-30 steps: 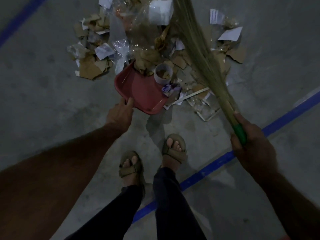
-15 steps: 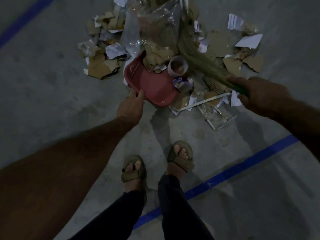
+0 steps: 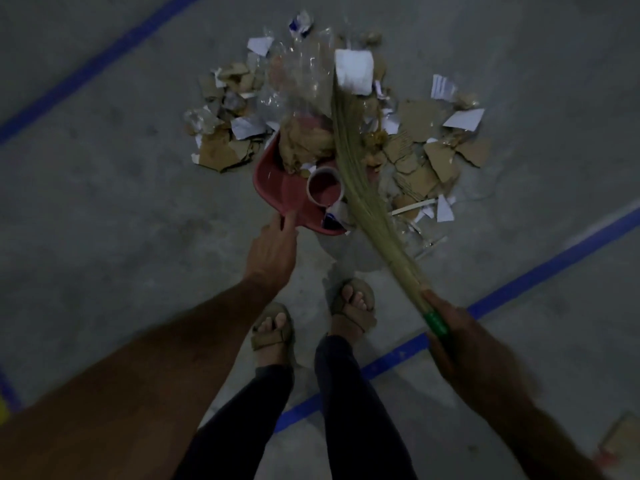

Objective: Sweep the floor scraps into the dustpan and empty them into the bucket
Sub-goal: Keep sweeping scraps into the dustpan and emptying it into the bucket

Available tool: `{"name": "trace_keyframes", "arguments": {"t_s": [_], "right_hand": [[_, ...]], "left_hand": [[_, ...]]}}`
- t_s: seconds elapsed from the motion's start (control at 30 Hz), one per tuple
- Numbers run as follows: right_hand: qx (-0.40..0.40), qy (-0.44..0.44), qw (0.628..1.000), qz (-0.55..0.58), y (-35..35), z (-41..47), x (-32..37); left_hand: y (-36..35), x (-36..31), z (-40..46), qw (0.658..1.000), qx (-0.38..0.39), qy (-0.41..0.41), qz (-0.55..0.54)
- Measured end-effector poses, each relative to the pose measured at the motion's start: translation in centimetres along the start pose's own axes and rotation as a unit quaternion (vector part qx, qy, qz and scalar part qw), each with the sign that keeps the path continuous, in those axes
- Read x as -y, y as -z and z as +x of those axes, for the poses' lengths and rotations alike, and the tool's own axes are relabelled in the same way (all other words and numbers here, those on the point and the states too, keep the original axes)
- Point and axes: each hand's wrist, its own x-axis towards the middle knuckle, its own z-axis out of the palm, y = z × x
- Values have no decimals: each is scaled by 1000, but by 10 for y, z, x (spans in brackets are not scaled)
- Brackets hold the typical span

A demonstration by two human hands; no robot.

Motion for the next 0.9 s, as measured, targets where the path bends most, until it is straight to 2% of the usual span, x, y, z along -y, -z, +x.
{"name": "trace_keyframes", "arguments": {"t_s": [0.43,0.7,0.9], "right_hand": [[-128,-34,991,-22,63,-241,118],[-162,-95,982,25,30,-377,203],[-224,-115,968,23,-2,-472,268]], "left_hand": [[193,-75,-174,999,-35,-32,-12],[246,-53,-287,993,-64,-97,-4],[290,-45,-381,984,-96,-149,-29]]}}
